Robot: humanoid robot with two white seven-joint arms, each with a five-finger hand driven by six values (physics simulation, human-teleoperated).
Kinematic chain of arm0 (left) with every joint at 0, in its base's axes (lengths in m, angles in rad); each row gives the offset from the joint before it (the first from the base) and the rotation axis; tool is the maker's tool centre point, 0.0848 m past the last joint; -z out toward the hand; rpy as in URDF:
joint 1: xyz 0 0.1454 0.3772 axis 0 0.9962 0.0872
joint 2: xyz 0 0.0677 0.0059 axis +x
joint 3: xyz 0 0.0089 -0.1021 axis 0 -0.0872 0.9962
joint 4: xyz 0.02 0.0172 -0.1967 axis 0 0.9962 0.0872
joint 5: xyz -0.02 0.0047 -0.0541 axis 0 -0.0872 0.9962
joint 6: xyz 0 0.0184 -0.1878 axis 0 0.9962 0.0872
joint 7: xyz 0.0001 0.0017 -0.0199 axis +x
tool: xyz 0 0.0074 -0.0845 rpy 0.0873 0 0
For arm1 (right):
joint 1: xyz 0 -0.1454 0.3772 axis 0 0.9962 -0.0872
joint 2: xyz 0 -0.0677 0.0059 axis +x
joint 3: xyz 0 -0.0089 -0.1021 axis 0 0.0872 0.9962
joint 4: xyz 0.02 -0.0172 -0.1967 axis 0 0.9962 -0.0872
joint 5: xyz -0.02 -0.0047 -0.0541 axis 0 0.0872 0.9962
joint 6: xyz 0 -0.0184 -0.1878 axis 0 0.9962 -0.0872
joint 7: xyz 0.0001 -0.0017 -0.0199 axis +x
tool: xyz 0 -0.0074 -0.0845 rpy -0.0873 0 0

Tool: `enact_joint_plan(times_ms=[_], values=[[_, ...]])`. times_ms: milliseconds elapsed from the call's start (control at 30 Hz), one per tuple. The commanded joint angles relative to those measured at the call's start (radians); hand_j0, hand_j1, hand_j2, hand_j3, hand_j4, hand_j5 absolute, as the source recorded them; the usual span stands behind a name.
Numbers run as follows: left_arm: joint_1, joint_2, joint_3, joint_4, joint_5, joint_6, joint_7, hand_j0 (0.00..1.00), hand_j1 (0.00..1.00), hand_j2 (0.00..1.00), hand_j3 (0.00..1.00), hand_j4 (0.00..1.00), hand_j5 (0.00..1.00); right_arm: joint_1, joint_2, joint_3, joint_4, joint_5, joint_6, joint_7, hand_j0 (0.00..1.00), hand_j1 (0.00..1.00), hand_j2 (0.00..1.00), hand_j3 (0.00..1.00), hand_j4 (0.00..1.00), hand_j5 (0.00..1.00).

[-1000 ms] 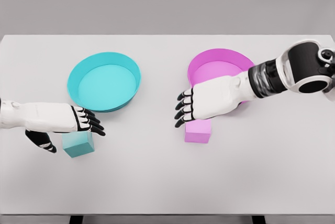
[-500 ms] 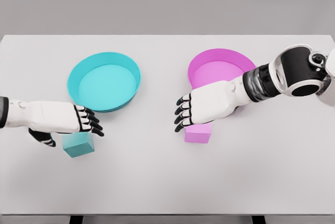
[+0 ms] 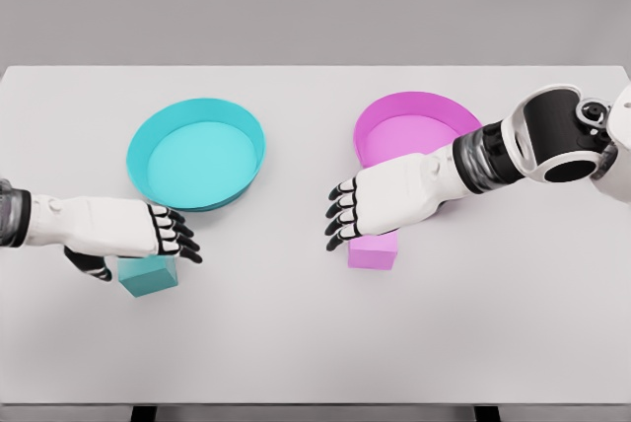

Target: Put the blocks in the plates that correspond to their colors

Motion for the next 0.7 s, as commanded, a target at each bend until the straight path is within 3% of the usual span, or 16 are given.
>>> enact_joint_plan(times_ms=[0,233,400,533,667], values=[[0.000,-0.021,0.003,0.018,0.004,0.002,0.000,1.00,1.00,1.00,1.00,1.00,1.00,0.000,-0.001,0.000,0.000,-0.003,0.002,0.000,1.00,1.00,1.00,1.00,1.00,1.00],[0.024,-0.032,0.012,0.024,0.003,0.002,0.000,1.00,1.00,1.00,1.00,1.00,1.00,0.002,-0.001,0.020,0.000,-0.003,0.002,0.000,1.00,1.00,1.00,1.00,1.00,1.00],[0.026,-0.055,0.012,0.047,-0.023,0.002,0.000,0.92,0.92,0.92,0.92,0.92,0.92,0.003,0.002,0.020,0.017,0.012,0.002,0.000,1.00,1.00,1.00,1.00,1.00,1.00],[0.035,-0.052,0.013,0.047,-0.025,0.002,-0.001,0.67,0.67,0.67,0.67,0.67,0.67,0.003,0.014,0.024,0.038,0.035,0.002,0.000,1.00,1.00,1.00,1.00,1.00,1.00],[0.034,-0.049,0.013,0.046,-0.025,0.002,-0.001,0.55,0.55,0.55,0.55,0.55,0.55,0.003,0.033,0.029,0.051,0.035,0.002,0.000,1.00,1.00,1.00,1.00,1.00,1.00]])
